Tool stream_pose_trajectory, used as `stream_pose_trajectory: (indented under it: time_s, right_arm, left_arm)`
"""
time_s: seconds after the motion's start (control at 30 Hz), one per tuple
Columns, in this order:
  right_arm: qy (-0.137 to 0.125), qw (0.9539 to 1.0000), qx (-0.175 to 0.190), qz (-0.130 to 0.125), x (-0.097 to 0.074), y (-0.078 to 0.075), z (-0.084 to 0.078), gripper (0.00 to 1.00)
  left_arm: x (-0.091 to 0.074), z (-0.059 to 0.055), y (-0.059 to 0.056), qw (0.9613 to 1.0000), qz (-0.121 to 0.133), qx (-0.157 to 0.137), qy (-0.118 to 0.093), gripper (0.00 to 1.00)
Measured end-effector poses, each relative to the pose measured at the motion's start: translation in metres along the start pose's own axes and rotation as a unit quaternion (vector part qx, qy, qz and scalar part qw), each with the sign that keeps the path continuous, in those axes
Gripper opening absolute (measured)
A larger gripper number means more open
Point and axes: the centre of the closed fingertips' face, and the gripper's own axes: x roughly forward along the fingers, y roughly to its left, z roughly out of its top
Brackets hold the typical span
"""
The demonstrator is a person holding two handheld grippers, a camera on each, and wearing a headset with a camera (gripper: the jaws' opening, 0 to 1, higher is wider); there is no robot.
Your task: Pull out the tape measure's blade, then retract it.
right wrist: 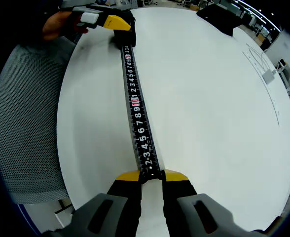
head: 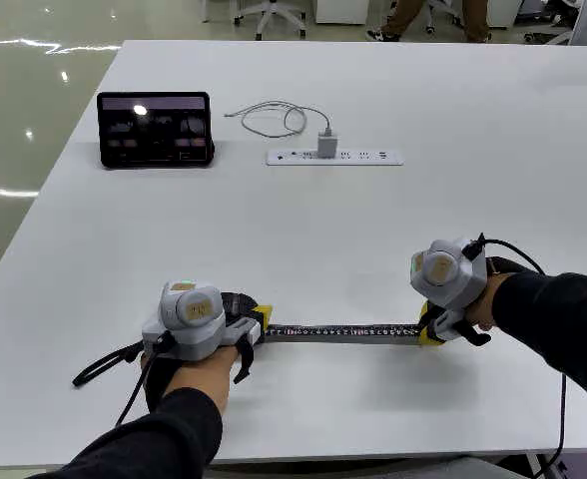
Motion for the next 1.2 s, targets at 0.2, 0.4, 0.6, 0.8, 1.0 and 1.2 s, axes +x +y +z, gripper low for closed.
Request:
stream_pose_trajectory:
  time_s: [0.2,0.4,0.6,0.8,1.0,1.2]
  right_arm:
    - [0.0,1.0,0.003,0.001,0.0001,-0.0003,-0.0003,0.11]
    - [-0.001,1.0,0.003,0.002,0.0003,0.0,-0.0006,0.11]
    - [-0.001,1.0,0.001,0.002,0.0005,0.0004,-0.001,0.11]
    - [-0.007,0.9999,-0.013,0.001,0.0012,0.0011,-0.0011,0.11]
    - [-0.01,0.9999,-0.008,0.0,0.0015,0.001,-0.0004,0.11]
    - [-0.011,0.9998,-0.016,-0.001,0.0021,0.0009,0.0009,0.11]
  left_arm:
    - [-0.0001,-0.0025,-0.0024,1.0,-0.006,0.007,0.004,0.6]
    - [0.0013,-0.0061,-0.0047,0.9989,-0.006,0.042,0.021,0.6]
    - [0.002,-0.0064,-0.0036,0.9984,-0.004,0.049,0.027,0.59]
    - [0.0016,-0.0069,-0.0034,0.9982,-0.003,0.052,0.029,0.58]
    - [0.0012,-0.0067,-0.0033,0.9983,-0.004,0.05,0.029,0.58]
    - [0.0012,-0.0067,-0.0032,0.9984,-0.004,0.049,0.028,0.58]
